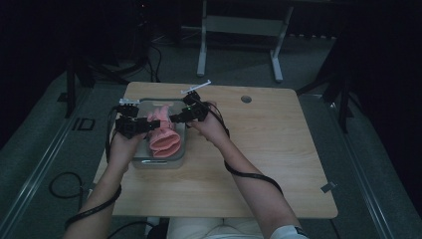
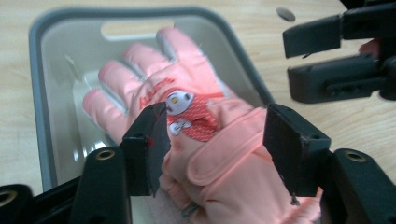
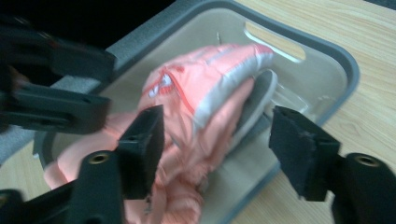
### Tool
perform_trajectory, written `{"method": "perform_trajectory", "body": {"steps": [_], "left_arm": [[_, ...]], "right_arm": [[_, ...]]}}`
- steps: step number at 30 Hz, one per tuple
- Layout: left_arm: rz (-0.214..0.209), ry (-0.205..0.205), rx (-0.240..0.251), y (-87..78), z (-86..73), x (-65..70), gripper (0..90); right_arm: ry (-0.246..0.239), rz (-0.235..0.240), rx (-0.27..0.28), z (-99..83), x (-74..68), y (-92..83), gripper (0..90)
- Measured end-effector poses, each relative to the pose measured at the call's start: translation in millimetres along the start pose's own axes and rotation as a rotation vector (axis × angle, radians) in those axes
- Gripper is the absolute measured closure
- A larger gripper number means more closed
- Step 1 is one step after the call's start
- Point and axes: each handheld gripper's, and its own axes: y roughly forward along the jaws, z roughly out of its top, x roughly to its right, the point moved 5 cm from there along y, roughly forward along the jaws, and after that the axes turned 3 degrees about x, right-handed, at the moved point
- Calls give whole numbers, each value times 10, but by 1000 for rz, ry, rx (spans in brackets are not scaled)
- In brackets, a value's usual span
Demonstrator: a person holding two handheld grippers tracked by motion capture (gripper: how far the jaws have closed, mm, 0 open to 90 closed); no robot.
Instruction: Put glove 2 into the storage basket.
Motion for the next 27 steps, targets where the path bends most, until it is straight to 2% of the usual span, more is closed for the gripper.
{"method": "perform_trajectory", "body": {"steps": [1, 2, 3, 4, 5, 7, 8, 10, 13, 17, 19, 20, 21, 23, 25, 27], "left_arm": [[-18, -2, 14, -26, 0, 39, 354], [-18, -2, 14, -26, 0, 39, 325], [-76, 9, 31, -65, -25, 116, 311], [-76, 9, 31, -65, -25, 116, 249], [-90, 28, 27, -72, -47, 152, 249], [-99, 35, 41, -89, -88, 197, 216], [-103, 54, 37, -84, -131, 239, 138], [-91, 81, 36, -74, -169, 290, 129], [-91, 123, 42, -70, -211, 380, 19], [-91, 154, 88, -96, -245, 469, 12], [-99, 159, 88, -106, -253, 497, 12], [-80, 186, 100, -127, -265, 548, 12], [-80, 186, 100, -127, -265, 548, 13], [-95, 215, 101, -157, -290, 666, 12], [-80, 252, 102, -175, -304, 752, 13], [-84, 262, 106, -184, -310, 795, 13]], "right_arm": [[-9, 11, -4, -24, 6, -20, 281], [-13, 26, -3, -46, 10, -38, 262], [-15, 36, -3, -69, 15, -61, 244], [-19, 42, 3, -90, 18, -83, 222], [-19, 42, 3, -90, 18, -83, 222], [-30, 55, 11, -135, 18, -129, 200], [-33, 56, 24, -179, 26, -175, 197], [-30, 64, 33, -225, 27, -211, 195], [-45, 70, 42, -303, 25, -259, 169], [-51, 54, 62, -386, 71, -340, 166], [-53, 52, 68, -400, 82, -363, 166], [-55, 48, 72, -415, 86, -388, 166], [-62, 48, 79, -441, 87, -429, 158], [-71, 35, 84, -474, 95, -472, 159], [-74, 31, 80, -512, 108, -504, 159], [-75, 26, 80, -549, 130, -528, 160]]}}
